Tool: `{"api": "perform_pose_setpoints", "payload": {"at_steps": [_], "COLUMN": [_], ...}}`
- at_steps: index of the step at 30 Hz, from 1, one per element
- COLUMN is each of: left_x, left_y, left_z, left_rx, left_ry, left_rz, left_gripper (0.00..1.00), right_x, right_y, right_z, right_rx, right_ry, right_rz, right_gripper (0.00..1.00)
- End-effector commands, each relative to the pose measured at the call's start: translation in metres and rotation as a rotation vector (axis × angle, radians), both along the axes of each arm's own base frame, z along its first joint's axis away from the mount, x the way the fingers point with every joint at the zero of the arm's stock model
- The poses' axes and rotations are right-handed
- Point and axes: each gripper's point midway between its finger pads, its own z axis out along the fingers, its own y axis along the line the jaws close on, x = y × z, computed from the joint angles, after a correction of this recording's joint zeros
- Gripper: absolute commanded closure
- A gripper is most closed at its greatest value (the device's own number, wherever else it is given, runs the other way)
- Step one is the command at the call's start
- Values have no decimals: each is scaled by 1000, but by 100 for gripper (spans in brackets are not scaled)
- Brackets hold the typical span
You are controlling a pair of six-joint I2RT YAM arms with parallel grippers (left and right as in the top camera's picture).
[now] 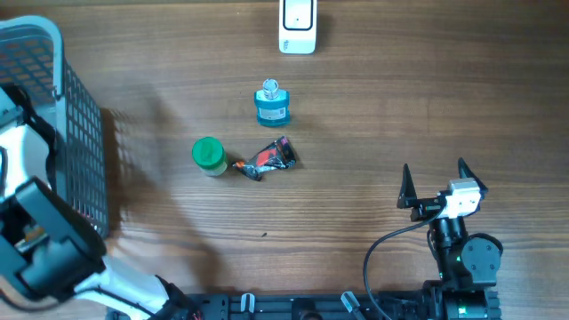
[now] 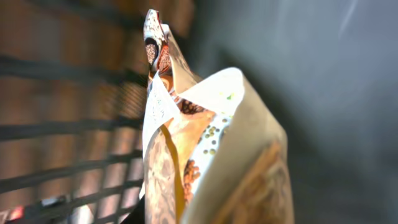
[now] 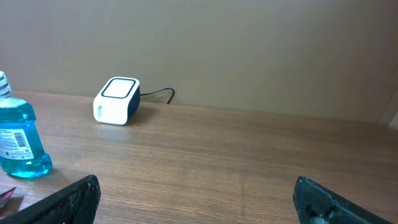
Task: Scan the item barcode
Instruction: 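Lower the left gripper onto the clear bean bag and grasp it, then lift the bean bag out and place it on the table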
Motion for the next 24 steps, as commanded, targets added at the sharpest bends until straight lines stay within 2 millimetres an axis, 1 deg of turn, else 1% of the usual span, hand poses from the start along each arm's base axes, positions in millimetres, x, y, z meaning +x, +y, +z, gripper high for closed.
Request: {"api": "perform_pose_setpoints", "payload": {"at_steps": [1,3,5,6,8,9,11,12,13,14,15,16,18,19,20,21,22,23,24], "left_x": [11,4,-6,-8,-11,-10,-11,-13,-15,-19,-25,-31,-48,-54,-56,-55,-54,-54,-54], "left_y": [-3,-9,-18,-25,-40,-59,-86,-106,-120,-140,-154,-163,-187,-197,-222,-256,-276,-299,-326], "left_z": [102,137,177,192,216,234,258,273,281,292,302,310,335,342,351,357,359,359,350], "left_rx": [105,144,180,177,142,81,-6,-67,-106,-144,-151,-143,-128,-146,-226,-347,-421,-511,-639], "left_ry": [-331,-419,-544,-607,-733,-847,-981,-1057,-1093,-1128,-1150,-1169,-1244,-1281,-1326,-1347,-1346,-1330,-1278], "left_rz": [67,76,92,89,77,48,-14,-55,-94,-152,-189,-212,-269,-284,-361,-497,-580,-670,-755], "left_gripper": [95,95,96,96,96,96,96,96,96,96,96,96,96,96,96,96,96,96,96], "right_x": [0,0,0,0,0,0,0,0,0,0,0,0,0,0,0,0,0,0,0], "right_y": [-1,-1,-1,-1,-1,-1,-1,-1,-1,-1,-1,-1,-1,-1,-1,-1,-1,-1,-1], "right_z": [1,2,2,2,2,2,2,2,2,2,2,2,2,2,2,2,2,2,2], "right_rx": [-8,-8,-8,-8,-8,-8,-8,-8,-8,-8,-8,-8,-8,-8,-8,-8,-8,-8,-8], "right_ry": [-8,-8,-8,-8,-8,-8,-8,-8,-8,-8,-8,-8,-8,-8,-8,-8,-8,-8,-8], "right_rz": [-8,-8,-8,-8,-8,-8,-8,-8,-8,-8,-8,-8,-8,-8,-8,-8,-8,-8,-8], "right_gripper": [0,0,0,0,0,0,0,0,0,0,0,0,1,0,0,0,0,0,0]}}
